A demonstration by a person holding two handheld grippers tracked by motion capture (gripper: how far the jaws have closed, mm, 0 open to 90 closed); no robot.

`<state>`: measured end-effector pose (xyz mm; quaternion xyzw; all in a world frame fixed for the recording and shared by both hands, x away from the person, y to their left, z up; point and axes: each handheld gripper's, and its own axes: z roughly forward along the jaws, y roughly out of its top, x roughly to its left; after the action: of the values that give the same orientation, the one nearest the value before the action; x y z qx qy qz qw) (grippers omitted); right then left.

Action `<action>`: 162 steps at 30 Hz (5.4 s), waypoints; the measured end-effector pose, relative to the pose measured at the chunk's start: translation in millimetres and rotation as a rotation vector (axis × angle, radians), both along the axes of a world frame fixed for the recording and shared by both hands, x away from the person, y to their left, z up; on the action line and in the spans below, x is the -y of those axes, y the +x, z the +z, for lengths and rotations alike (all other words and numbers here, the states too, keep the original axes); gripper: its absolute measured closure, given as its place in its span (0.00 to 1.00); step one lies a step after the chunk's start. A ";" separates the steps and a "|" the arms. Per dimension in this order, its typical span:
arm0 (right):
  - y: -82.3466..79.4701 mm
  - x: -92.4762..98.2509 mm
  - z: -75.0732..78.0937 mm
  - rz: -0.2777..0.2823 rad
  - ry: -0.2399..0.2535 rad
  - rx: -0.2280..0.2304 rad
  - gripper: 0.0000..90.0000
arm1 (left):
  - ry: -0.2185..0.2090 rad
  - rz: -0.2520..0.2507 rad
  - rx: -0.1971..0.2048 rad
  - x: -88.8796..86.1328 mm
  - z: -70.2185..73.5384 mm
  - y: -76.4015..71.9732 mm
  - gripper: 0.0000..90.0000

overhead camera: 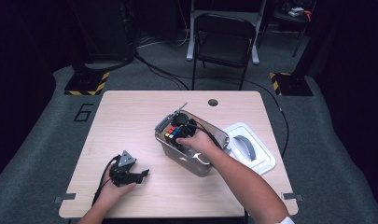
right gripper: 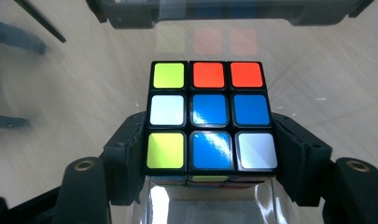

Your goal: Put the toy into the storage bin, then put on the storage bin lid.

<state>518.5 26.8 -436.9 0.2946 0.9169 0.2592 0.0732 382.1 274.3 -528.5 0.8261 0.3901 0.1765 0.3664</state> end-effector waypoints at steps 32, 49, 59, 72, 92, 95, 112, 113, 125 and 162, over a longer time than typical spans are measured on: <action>4.2 -2.4 -7.9 -0.013 -0.053 -0.016 0.37 | 0.000 0.001 0.003 0.0 0.0 0.1 0.27; 2.3 3.5 7.0 -0.030 0.009 0.009 0.34 | 0.001 -0.002 0.001 0.0 0.0 -0.4 0.27; -3.9 9.1 16.1 -0.018 0.007 0.013 0.36 | -0.001 0.001 0.005 0.2 -0.2 -0.3 0.27; -18.3 18.5 39.5 -0.013 0.020 0.043 0.37 | -0.011 0.003 0.003 0.6 -0.7 -0.2 0.26; -27.9 64.5 82.2 -0.039 0.087 0.116 0.41 | -0.007 -0.002 0.002 0.6 -0.5 0.0 0.25; -29.7 69.7 87.6 -0.051 0.100 0.128 0.41 | -0.009 0.000 0.002 0.7 -0.6 -0.1 0.25; -45.1 105.7 104.2 -0.063 0.121 0.161 0.45 | -0.009 0.000 0.002 0.7 -0.6 -0.1 0.25; -45.6 107.7 104.7 -0.062 0.118 0.163 0.46 | -0.007 -0.001 0.002 0.6 -0.5 0.0 0.25; -53.4 136.5 114.0 -0.090 0.131 0.180 0.49 | -0.008 0.001 0.004 0.6 -0.6 0.0 0.26; -54.7 217.6 86.1 -0.283 0.115 0.192 0.46 | 0.000 -0.004 0.002 0.2 -0.2 0.2 0.25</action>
<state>463.8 -190.8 -350.7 0.3985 0.8386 0.3253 0.1792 382.2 274.1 -528.7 0.8267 0.3880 0.1766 0.3671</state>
